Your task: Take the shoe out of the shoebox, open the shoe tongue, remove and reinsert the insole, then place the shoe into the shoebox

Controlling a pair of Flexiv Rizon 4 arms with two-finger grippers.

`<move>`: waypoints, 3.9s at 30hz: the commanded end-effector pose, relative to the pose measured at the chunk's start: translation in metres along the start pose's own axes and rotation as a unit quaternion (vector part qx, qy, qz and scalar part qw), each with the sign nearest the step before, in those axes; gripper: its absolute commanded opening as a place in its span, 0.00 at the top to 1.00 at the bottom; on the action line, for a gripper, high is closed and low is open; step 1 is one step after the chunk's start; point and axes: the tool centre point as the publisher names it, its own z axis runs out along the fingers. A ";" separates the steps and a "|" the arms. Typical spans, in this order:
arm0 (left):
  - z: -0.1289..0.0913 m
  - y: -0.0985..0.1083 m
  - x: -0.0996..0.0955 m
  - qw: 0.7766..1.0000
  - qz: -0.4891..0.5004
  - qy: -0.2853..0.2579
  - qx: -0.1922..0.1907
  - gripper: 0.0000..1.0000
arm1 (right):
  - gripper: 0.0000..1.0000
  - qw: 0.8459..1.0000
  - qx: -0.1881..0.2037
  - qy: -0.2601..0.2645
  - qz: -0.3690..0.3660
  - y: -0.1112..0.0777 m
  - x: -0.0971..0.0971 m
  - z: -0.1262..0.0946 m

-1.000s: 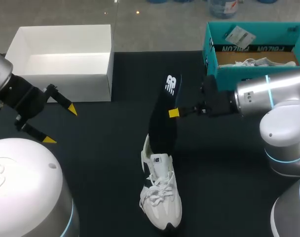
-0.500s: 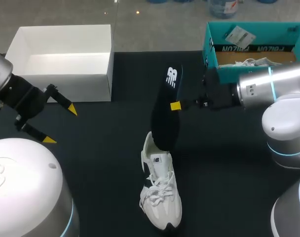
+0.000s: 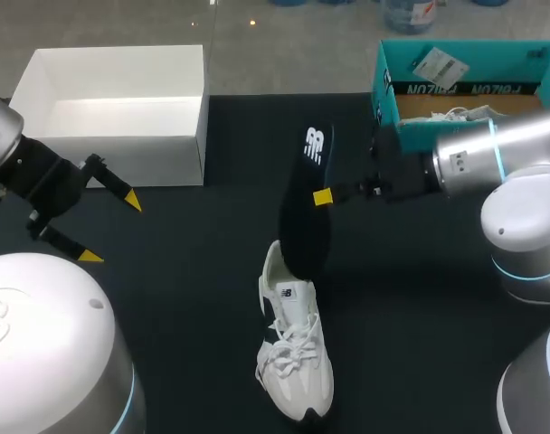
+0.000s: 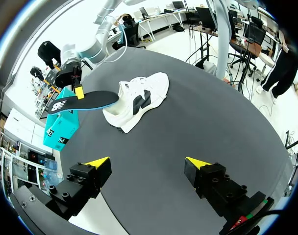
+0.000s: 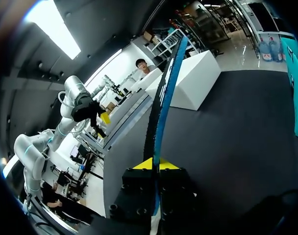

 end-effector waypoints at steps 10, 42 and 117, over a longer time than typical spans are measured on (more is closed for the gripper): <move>0.000 -0.001 0.000 1.000 0.000 0.001 -0.002 0.00 | 1.00 1.000 -0.013 -0.004 0.008 -0.015 0.008 0.001; 0.000 -0.001 0.000 1.000 0.000 0.001 -0.002 0.00 | 1.00 1.000 0.007 0.003 -0.015 0.010 0.006 0.024; 0.000 -0.001 0.000 1.000 0.000 0.001 -0.002 0.00 | 1.00 0.997 0.045 -0.029 0.047 -0.106 0.037 0.051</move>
